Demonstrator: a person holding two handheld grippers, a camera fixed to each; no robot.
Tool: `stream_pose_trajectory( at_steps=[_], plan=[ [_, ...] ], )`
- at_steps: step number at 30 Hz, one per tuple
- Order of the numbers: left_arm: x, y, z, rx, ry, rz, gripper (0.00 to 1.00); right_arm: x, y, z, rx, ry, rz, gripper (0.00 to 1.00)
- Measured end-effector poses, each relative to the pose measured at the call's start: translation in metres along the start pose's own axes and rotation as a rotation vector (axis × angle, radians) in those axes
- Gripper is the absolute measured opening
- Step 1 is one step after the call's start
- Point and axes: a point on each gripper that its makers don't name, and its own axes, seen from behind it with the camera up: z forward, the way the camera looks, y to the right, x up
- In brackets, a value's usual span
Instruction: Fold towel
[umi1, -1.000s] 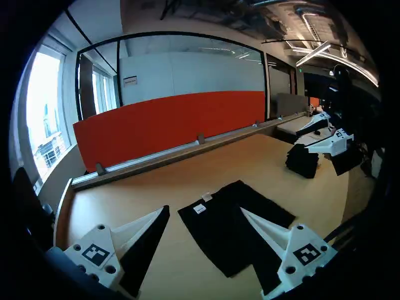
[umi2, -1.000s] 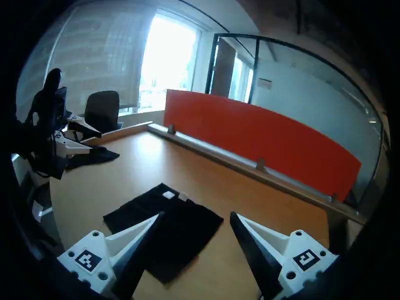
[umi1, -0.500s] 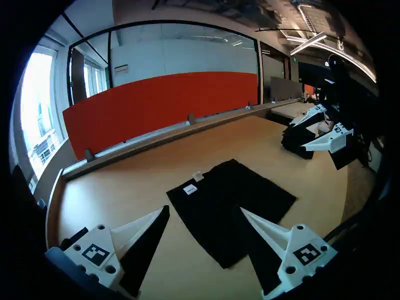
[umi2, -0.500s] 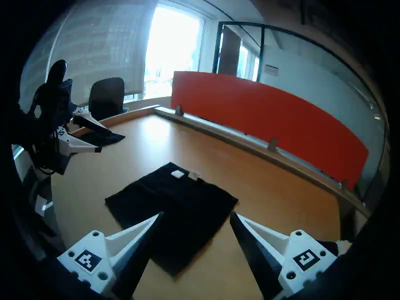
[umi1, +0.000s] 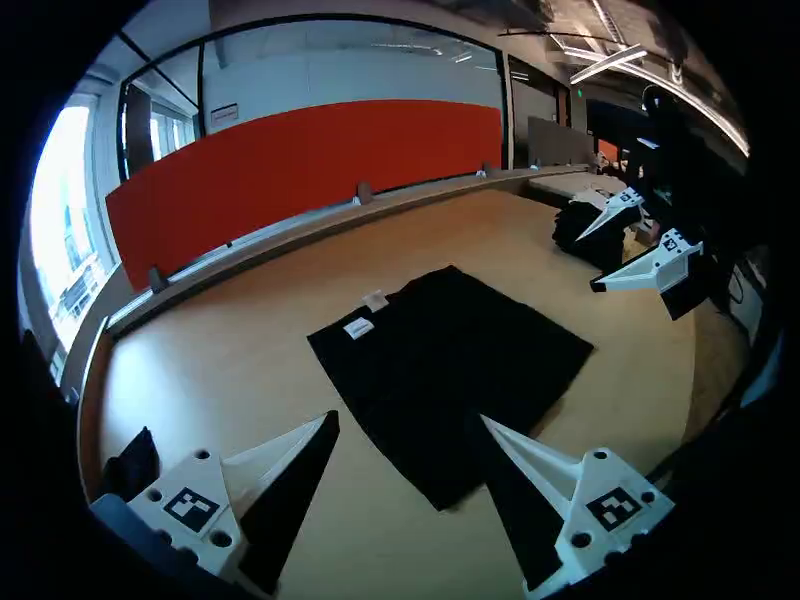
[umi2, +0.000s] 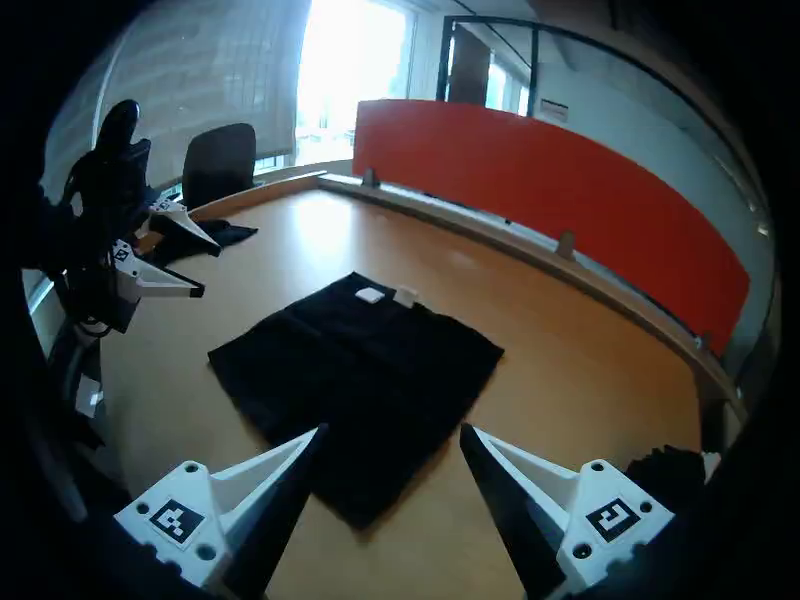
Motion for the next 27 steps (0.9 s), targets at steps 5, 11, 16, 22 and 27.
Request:
stream_pose_trajectory(
  at_steps=[5, 11, 16, 22, 27],
  plan=[
    [-0.018, 0.005, 0.010, -0.019, -0.036, 0.004, 0.94, -0.020, -0.008, 0.008, 0.015, -0.036, -0.015, 1.00],
    [-0.040, 0.014, 0.022, -0.043, -0.082, 0.007, 0.93, -0.038, -0.016, 0.018, 0.038, -0.074, -0.019, 1.00],
    [-0.059, 0.019, 0.031, -0.060, -0.121, 0.007, 0.94, -0.053, -0.022, 0.026, 0.055, -0.102, -0.015, 1.00],
    [-0.080, 0.026, 0.039, -0.084, -0.171, 0.009, 0.94, -0.071, -0.026, 0.031, 0.072, -0.142, -0.013, 1.00],
    [-0.093, 0.030, 0.044, -0.104, -0.207, 0.009, 0.94, -0.086, -0.027, 0.034, 0.081, -0.172, -0.015, 1.00]
  ],
)
